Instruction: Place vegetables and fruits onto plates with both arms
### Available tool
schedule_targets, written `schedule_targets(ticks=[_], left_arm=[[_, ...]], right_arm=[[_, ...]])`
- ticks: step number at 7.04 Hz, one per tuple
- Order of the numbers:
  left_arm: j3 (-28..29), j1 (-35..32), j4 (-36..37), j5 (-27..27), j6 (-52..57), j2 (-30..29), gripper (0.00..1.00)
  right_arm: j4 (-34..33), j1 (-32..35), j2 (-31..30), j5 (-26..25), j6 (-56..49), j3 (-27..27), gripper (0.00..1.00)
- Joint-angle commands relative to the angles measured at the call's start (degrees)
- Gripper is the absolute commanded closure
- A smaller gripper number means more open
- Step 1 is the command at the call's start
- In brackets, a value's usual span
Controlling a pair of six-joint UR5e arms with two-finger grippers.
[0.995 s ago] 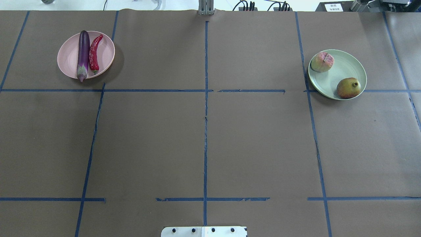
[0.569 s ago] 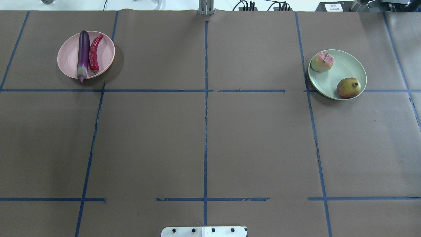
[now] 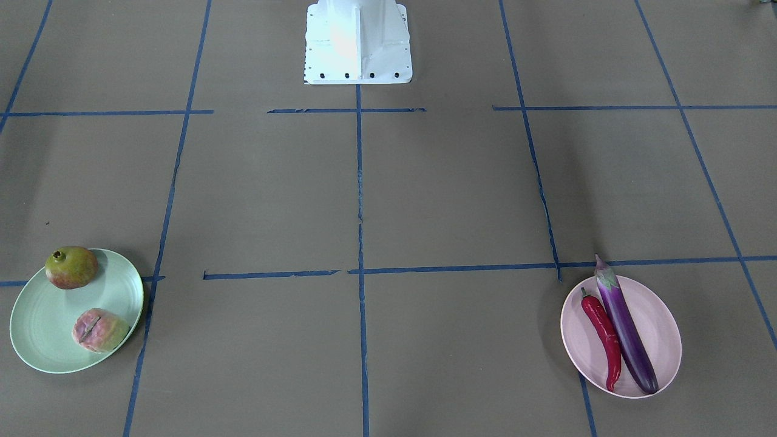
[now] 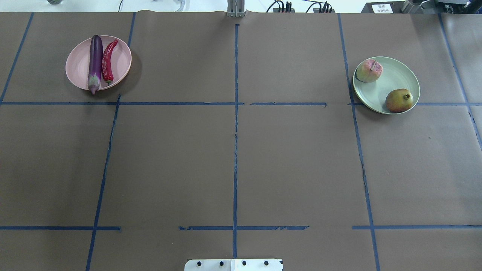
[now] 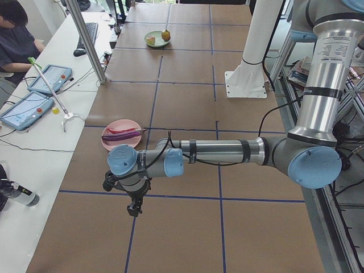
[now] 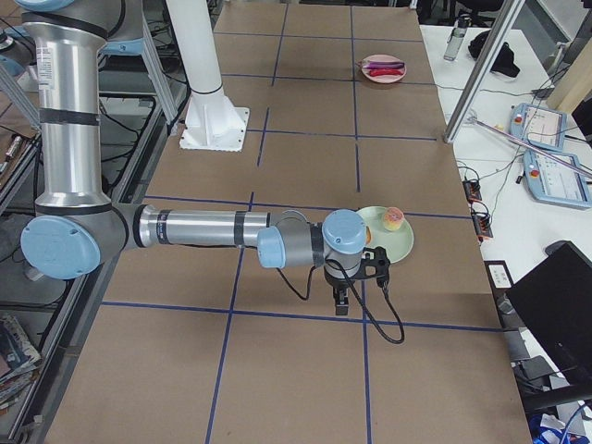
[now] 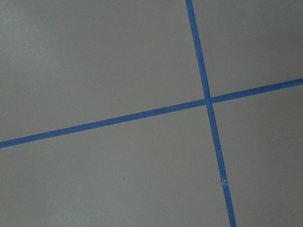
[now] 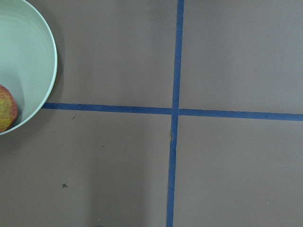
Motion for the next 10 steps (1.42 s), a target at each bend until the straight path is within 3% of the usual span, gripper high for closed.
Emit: schedule_targets(ticks=[1, 10], left_arm=[[-0.7, 0.0, -0.1, 0.6, 0.0, 0.7, 0.00], [-4.3, 0.1, -0.1, 0.6, 0.1, 2.1, 0.00]], right_arm=[[0.0, 0.0, -0.1, 0.0, -0.1, 0.1, 0.00], [0.0, 0.0, -0.3, 0.0, 0.0, 0.1, 0.00]])
